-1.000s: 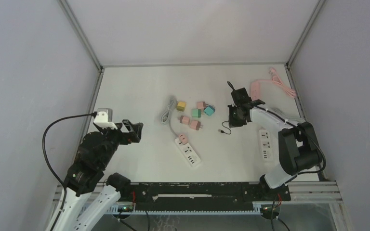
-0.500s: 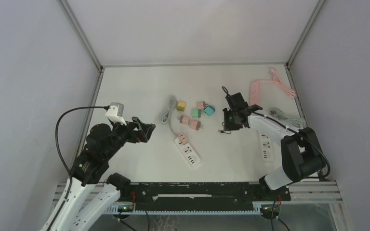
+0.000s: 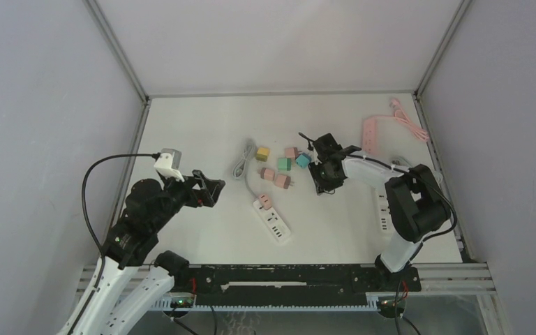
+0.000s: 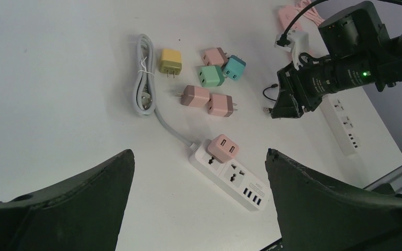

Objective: Insert the plug
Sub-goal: Pick up the plug from the center of the board.

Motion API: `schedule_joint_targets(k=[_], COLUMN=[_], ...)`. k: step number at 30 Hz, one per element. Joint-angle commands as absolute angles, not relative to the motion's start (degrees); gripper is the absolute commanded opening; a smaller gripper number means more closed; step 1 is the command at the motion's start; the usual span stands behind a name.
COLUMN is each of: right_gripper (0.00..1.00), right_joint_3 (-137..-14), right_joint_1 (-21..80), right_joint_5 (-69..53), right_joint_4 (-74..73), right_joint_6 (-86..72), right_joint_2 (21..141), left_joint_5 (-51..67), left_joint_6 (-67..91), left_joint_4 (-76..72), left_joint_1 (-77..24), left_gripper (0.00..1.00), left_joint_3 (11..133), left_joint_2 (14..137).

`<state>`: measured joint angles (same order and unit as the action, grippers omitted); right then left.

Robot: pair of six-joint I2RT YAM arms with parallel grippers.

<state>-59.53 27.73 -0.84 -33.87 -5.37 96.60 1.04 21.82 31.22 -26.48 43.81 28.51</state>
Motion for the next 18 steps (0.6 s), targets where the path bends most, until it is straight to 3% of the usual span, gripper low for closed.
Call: schedule_joint_targets(k=[1, 11, 14, 18], right_gripper=[0.48, 0.46, 0.41, 0.26], right_joint_3=[-63.04, -63.73, -63.72, -63.74], right_joint_1=[26.76, 25.38, 26.09, 27.68], right_joint_5=[-2.96, -4.69, -5.15, -3.82], right_joint_4=[-34.85, -34.7, -35.16, -36.08], right_joint_6=[-0.15, 0.79, 0.56, -0.1], right_joint_2=[98.83, 102.04, 102.9, 103.7], left_joint_5=[0.74, 1.99, 2.51, 3.03], left_joint_6=[20.08, 20.3, 20.39, 20.61], left_joint_4=[29.75, 29.46, 29.36, 29.19], left_joint_1=[-26.25, -25.52, -24.98, -24.7], left_gripper=[0.98, 0.98, 0.98, 0.98], left_joint_3=[42.98, 42.54, 42.37, 42.18], left_joint_2=[28.79, 28.99, 28.94, 28.93])
